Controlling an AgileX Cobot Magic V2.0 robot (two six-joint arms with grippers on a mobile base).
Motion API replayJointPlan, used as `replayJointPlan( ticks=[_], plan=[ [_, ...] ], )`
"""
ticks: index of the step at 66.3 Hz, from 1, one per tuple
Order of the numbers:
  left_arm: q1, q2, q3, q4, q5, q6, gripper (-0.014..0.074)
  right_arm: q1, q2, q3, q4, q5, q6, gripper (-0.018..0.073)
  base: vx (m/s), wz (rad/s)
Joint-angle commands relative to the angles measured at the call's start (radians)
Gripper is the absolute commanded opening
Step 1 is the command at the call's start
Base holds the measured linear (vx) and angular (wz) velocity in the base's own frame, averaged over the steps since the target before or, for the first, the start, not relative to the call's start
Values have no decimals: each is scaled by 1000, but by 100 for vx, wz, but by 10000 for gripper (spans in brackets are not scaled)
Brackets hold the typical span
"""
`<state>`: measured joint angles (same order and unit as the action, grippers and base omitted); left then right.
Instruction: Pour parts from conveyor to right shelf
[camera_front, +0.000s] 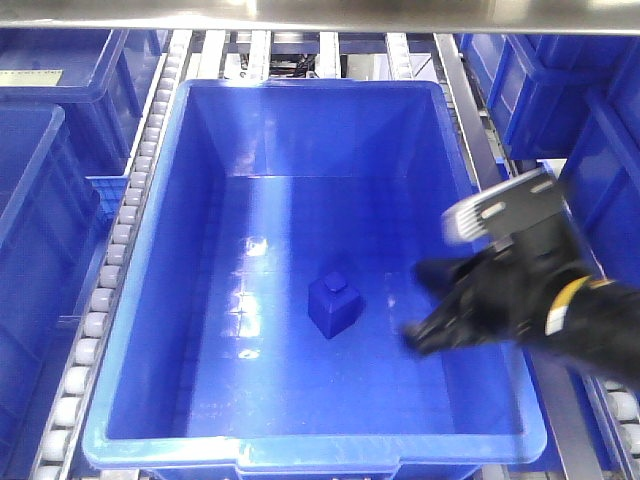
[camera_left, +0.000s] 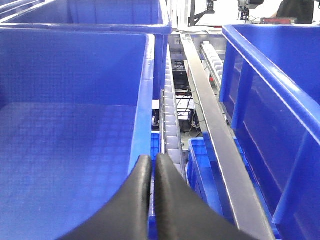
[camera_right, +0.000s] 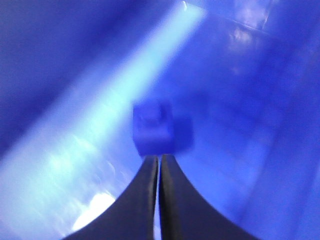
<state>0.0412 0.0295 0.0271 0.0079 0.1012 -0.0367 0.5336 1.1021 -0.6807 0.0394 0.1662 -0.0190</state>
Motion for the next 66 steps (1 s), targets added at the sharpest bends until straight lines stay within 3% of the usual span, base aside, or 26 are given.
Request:
replayJointPlan(
  ticks=[1,20,35,41,54,66],
  plan=[
    [-5,17,-20,-8,-79,-8,-6,-42,-79,-26,4,-90,2,-9,0,0],
    [-5,17,-20,-8,-79,-8,-6,-242,-283,-19,-54,40,2,-9,0,0],
    [-5,17,-20,-8,-79,-8,-6,-402,-523,270,-11,-218,2,-9,0,0],
    [-5,17,-20,-8,-79,-8,-6,-457,-619,382,-11,-242,2,-9,0,0],
    [-5,17,-20,-8,-79,-8,-6,-536,-847,538,-18,-234,2,-9,0,0],
    [-5,17,-20,-8,-79,-8,-6,-541,-1039,652,-18,-231,2,-9,0,0]
  ],
)
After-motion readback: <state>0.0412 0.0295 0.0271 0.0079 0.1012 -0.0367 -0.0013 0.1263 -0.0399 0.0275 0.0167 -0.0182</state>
